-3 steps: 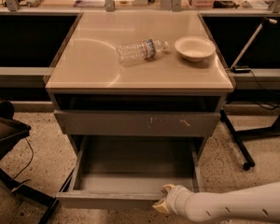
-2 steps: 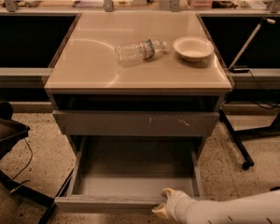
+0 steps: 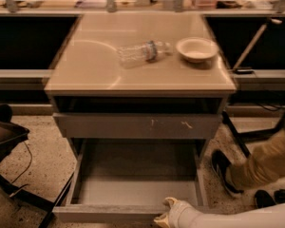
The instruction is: Open middle drawer
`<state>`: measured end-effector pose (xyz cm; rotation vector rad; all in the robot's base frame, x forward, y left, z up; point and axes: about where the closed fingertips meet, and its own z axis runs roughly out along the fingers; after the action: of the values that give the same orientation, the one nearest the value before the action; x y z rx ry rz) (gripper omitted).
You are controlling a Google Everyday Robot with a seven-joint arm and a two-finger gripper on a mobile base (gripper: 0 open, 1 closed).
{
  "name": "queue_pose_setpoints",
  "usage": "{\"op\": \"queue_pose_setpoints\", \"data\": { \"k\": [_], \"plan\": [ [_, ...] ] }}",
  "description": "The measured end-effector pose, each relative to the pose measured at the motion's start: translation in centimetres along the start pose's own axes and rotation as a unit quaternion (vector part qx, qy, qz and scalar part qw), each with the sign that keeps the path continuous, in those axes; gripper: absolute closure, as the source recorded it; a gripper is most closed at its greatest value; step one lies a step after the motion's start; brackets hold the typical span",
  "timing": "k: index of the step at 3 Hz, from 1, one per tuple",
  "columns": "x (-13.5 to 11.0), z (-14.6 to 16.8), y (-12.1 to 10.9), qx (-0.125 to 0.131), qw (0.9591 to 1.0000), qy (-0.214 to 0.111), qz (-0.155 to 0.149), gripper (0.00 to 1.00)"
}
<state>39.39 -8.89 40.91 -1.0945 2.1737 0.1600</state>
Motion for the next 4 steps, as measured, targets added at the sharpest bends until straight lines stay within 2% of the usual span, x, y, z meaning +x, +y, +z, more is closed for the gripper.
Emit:
{"op": "queue_pose_setpoints", "data": {
  "k": [1,4],
  "plan": [
    [-0.42,-0.43,-0.14,0.0,1.0,0.0,0.0,0.81],
    [-0.42,-0.42,-0.14,0.0,1.0,0.0,0.0,0.11]
  ]
}}
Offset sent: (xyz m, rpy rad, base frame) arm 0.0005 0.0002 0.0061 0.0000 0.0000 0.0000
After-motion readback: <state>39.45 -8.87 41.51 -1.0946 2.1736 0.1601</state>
